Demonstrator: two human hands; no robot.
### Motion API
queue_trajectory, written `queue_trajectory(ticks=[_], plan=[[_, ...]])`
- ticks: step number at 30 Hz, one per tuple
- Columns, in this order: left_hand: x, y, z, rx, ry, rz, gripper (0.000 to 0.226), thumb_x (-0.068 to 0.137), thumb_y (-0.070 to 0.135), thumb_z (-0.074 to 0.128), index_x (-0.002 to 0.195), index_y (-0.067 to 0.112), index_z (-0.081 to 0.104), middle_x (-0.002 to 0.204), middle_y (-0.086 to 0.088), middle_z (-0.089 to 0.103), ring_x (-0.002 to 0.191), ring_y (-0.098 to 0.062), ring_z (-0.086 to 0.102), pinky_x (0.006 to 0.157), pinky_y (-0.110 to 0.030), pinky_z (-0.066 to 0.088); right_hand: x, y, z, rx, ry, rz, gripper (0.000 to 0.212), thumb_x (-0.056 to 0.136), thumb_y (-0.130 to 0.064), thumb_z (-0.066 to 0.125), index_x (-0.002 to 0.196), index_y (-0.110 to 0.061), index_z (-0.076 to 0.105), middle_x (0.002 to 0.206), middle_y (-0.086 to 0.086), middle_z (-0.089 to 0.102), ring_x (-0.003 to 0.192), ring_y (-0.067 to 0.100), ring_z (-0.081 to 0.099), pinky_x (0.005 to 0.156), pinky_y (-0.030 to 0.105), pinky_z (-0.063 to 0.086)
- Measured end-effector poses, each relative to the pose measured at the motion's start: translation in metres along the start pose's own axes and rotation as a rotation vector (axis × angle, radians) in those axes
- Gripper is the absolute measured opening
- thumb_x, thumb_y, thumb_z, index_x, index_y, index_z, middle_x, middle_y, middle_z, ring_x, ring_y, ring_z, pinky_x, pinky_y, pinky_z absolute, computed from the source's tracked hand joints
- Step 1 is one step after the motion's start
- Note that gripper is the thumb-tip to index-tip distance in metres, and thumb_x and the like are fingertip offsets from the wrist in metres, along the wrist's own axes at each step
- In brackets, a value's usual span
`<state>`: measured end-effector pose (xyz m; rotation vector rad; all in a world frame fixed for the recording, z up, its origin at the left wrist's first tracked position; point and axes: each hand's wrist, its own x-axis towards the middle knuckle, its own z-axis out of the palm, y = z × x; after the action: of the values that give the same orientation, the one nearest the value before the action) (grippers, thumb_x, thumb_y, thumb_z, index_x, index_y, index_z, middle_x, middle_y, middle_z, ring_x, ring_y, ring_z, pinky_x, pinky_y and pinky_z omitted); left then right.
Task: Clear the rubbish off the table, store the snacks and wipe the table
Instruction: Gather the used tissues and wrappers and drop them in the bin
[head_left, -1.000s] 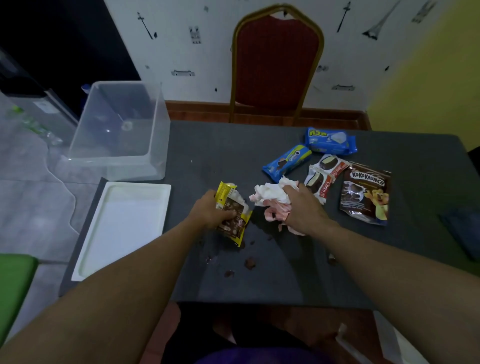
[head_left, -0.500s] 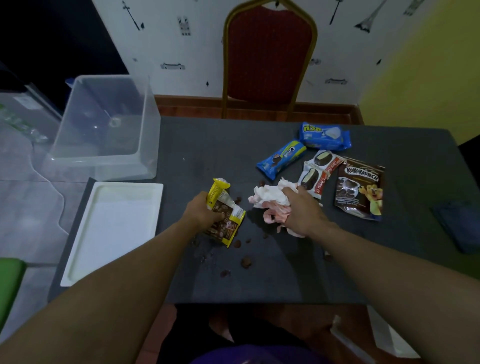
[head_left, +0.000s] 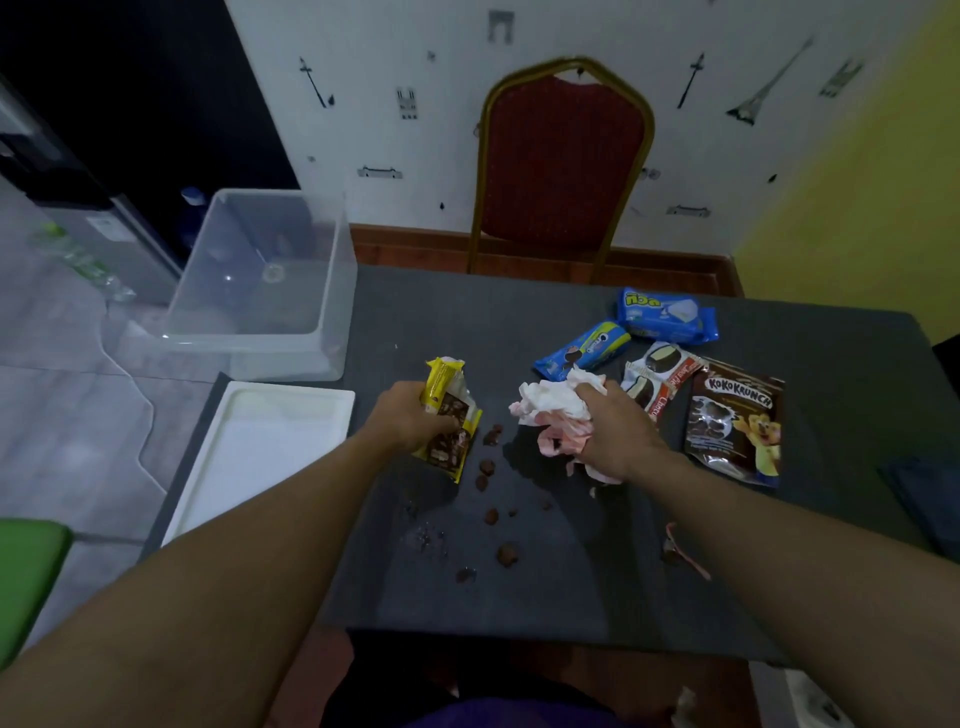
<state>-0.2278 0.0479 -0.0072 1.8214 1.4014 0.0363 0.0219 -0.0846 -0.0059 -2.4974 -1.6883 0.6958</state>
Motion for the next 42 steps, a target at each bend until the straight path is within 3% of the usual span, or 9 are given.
queue_trajectory(ticks=[3, 9, 15, 20, 30, 37, 42], plan=[[-0.004, 0.006, -0.014, 0.027, 0.060, 0.013, 0.024, 0.076, 0.028, 0.079, 0.087, 0.009, 0.069, 0.083, -0.006, 0.067, 0.076, -0.019, 0.060, 0.066, -0.026, 0.040, 0.006, -0.013, -0.007, -0.003, -0.001, -0.018, 0.075, 0.082, -0.045, 0.078, 0.144, -0.026, 0.041, 0.142, 0.011, 0.041, 0.128, 0.031, 0.048, 0.102, 0.042, 0.047], [-0.018, -0.001, -0.034, -0.025, 0.125, 0.029, 0.020, 0.075, 0.023, 0.079, 0.078, 0.016, 0.061, 0.081, -0.005, 0.066, 0.079, -0.023, 0.064, 0.065, -0.026, 0.042, 0.017, -0.048, -0.016, -0.020, 0.009, -0.141, 0.068, 0.087, -0.044, 0.073, 0.144, -0.025, 0.041, 0.145, 0.012, 0.037, 0.128, 0.032, 0.048, 0.102, 0.045, 0.047], [-0.045, -0.034, -0.053, -0.103, 0.182, -0.020, 0.022, 0.076, 0.020, 0.078, 0.094, 0.016, 0.066, 0.091, -0.001, 0.066, 0.087, -0.020, 0.062, 0.074, -0.027, 0.043, 0.027, -0.094, -0.012, -0.047, -0.027, -0.276, 0.065, 0.085, -0.047, 0.074, 0.139, -0.025, 0.047, 0.133, 0.012, 0.044, 0.116, 0.033, 0.053, 0.093, 0.041, 0.047], [-0.067, -0.076, -0.073, -0.141, 0.252, -0.128, 0.030, 0.075, 0.023, 0.078, 0.099, 0.014, 0.063, 0.095, -0.001, 0.066, 0.092, -0.022, 0.062, 0.073, -0.030, 0.045, 0.034, -0.143, 0.001, -0.063, -0.083, -0.374, 0.067, 0.088, -0.052, 0.070, 0.144, -0.028, 0.043, 0.142, 0.009, 0.041, 0.125, 0.030, 0.050, 0.099, 0.043, 0.048], [-0.119, -0.160, -0.112, -0.234, 0.465, -0.246, 0.045, 0.076, 0.025, 0.078, 0.115, 0.016, 0.058, 0.104, 0.004, 0.061, 0.095, -0.015, 0.057, 0.077, -0.026, 0.037, 0.035, -0.247, 0.047, -0.106, -0.166, -0.570, 0.073, 0.077, -0.060, 0.076, 0.136, -0.031, 0.047, 0.135, 0.009, 0.045, 0.118, 0.032, 0.053, 0.094, 0.045, 0.052], [-0.148, -0.226, -0.143, -0.265, 0.519, -0.378, 0.040, 0.077, 0.028, 0.080, 0.107, 0.015, 0.056, 0.104, -0.003, 0.063, 0.104, -0.025, 0.060, 0.075, -0.027, 0.036, 0.036, -0.320, 0.072, -0.123, -0.188, -0.666, 0.073, 0.072, -0.066, 0.076, 0.129, -0.028, 0.052, 0.134, 0.009, 0.048, 0.115, 0.031, 0.055, 0.090, 0.042, 0.053], [-0.158, -0.273, -0.173, -0.291, 0.548, -0.405, 0.048, 0.077, 0.027, 0.079, 0.114, 0.010, 0.053, 0.111, -0.010, 0.064, 0.104, -0.028, 0.060, 0.076, -0.032, 0.041, 0.038, -0.376, 0.090, -0.110, -0.188, -0.692, 0.074, 0.074, -0.062, 0.078, 0.134, -0.026, 0.053, 0.134, 0.010, 0.051, 0.120, 0.030, 0.054, 0.095, 0.037, 0.047]])
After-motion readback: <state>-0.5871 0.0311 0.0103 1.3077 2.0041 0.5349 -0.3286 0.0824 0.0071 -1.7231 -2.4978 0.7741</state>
